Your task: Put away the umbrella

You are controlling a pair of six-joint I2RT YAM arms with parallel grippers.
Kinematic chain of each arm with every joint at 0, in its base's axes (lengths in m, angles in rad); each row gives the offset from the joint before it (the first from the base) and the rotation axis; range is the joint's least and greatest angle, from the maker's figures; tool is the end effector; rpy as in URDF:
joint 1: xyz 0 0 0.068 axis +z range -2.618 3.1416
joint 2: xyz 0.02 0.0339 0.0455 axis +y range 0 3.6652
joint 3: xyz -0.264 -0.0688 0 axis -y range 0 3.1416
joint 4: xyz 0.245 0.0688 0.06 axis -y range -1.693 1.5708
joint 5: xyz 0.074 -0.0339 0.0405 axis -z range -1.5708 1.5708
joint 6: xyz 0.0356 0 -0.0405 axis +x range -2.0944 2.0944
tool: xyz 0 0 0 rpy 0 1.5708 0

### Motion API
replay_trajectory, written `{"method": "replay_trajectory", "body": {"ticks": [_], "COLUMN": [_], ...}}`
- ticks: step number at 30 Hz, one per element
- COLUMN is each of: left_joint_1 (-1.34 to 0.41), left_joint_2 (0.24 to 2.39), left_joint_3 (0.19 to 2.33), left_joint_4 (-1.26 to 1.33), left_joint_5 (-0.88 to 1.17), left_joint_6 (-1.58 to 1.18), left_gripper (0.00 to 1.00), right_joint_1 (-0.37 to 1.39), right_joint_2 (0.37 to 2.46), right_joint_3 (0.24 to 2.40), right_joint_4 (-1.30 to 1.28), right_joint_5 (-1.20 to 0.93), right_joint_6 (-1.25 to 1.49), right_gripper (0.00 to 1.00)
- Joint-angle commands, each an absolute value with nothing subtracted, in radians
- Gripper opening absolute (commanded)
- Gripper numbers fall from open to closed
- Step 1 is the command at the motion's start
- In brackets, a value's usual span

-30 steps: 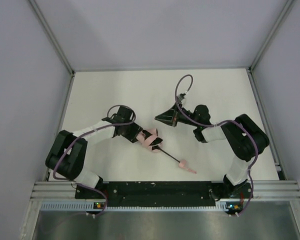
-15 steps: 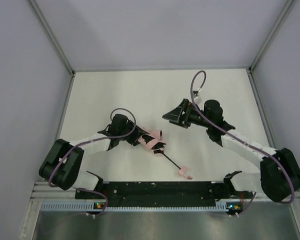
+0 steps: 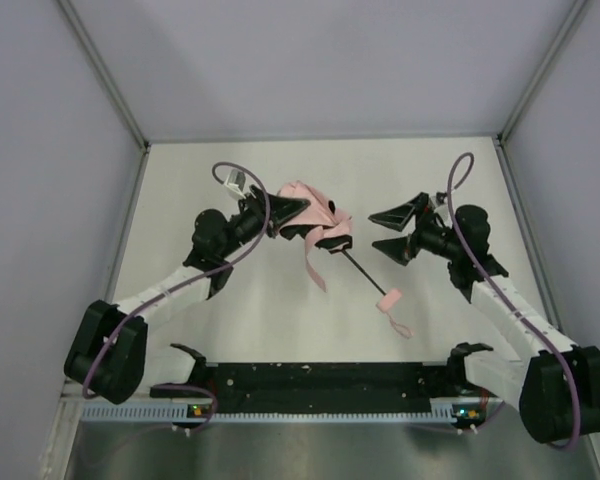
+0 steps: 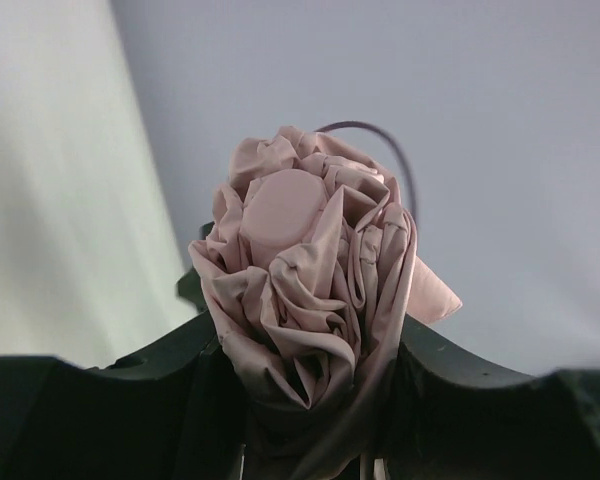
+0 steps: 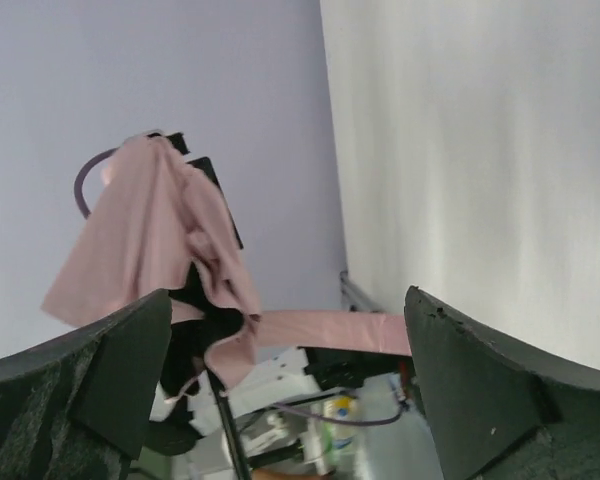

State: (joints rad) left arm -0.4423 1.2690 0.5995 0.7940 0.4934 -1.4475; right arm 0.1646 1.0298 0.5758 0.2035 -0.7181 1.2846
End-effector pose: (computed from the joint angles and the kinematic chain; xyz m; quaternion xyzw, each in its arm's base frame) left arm 0.2417 -0.1331 0.2737 -0.1487 0.6505 -0.6839 0.2949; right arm 0.2213 0.0605 0.2613 0.2103 0.7410 0.5884 0.2459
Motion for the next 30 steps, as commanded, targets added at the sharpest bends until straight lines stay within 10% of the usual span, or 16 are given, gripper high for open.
{"method": "replay_trajectory", "body": {"ticks": [1,11,30], "left_joint_1": [-0.433,-0.436,-0.437], "left_joint_2": [1.269,1.344,1.371], "left_joint_3": [0.707,0.87,0.867], "left_joint_4": [1.091,1.071,1.118], "left_joint_5": [0.471,0.381,0.353], "left_joint_6": [-1.565,-1.604,-1.678], "left_gripper": [0.0,0.0,0.0], "right_joint_1": [0.221,0.572,0.637], "right_joint_2": [1.029,1.23,1.338], "right_joint_3": [0.574,0.555,0.667], "right_joint_4": [0.263,0.657,0.632], "right_joint_5": [-0.755,-0.485,-0.388], "right_joint_6": [1.621,2.026,2.117], "right_gripper": [0.96,0.89,0.66]}}
